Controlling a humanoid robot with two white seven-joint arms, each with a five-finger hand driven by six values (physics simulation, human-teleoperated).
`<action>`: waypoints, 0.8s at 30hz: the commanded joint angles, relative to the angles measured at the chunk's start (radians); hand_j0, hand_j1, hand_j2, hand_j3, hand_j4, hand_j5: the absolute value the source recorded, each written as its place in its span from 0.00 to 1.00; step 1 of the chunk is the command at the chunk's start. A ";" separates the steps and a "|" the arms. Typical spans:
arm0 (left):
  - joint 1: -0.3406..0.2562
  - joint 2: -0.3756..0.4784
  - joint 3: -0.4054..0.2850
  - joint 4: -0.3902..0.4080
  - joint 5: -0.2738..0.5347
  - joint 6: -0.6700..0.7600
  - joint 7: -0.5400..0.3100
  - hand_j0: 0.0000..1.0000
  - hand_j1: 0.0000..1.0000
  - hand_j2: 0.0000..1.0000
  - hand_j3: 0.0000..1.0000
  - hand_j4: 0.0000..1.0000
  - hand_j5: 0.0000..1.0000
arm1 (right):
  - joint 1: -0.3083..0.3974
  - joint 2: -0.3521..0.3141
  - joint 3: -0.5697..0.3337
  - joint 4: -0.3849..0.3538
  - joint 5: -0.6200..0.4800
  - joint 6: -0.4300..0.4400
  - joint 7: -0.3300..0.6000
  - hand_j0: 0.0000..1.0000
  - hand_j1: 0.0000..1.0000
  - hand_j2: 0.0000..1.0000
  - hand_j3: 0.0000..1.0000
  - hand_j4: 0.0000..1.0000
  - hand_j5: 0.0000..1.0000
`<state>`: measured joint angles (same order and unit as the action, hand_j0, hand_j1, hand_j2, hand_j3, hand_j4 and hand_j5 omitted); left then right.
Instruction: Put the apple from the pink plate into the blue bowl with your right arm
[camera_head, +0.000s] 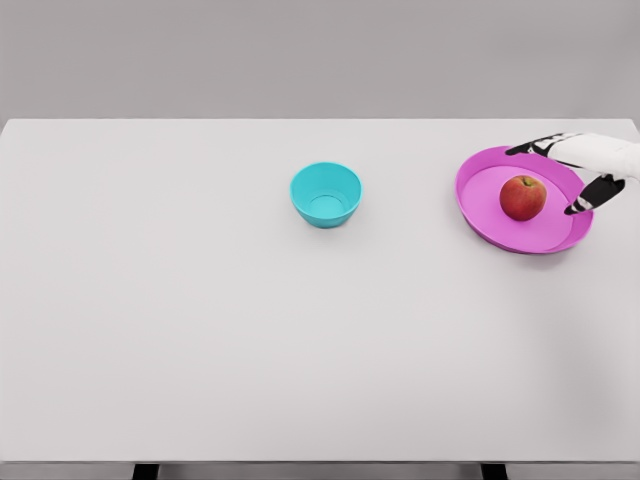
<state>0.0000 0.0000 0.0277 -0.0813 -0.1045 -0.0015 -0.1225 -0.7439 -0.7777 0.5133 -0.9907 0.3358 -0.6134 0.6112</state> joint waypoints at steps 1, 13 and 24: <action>0.000 0.000 0.000 0.000 0.000 0.000 0.000 1.00 1.00 1.00 1.00 1.00 1.00 | -0.003 0.020 0.050 0.024 0.003 0.002 0.000 1.00 1.00 1.00 1.00 1.00 1.00; 0.000 0.000 0.000 0.000 0.000 0.000 0.000 1.00 1.00 1.00 1.00 1.00 1.00 | -0.083 0.071 0.137 0.139 0.009 0.002 0.000 1.00 1.00 1.00 1.00 1.00 1.00; 0.000 0.000 0.000 0.000 0.000 0.000 0.000 1.00 1.00 1.00 1.00 1.00 1.00 | -0.106 0.089 0.172 0.198 0.016 0.002 0.000 1.00 1.00 1.00 1.00 1.00 1.00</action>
<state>0.0000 0.0000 0.0276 -0.0814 -0.1045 -0.0015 -0.1226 -0.8498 -0.6909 0.6808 -0.8024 0.3569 -0.6135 0.6112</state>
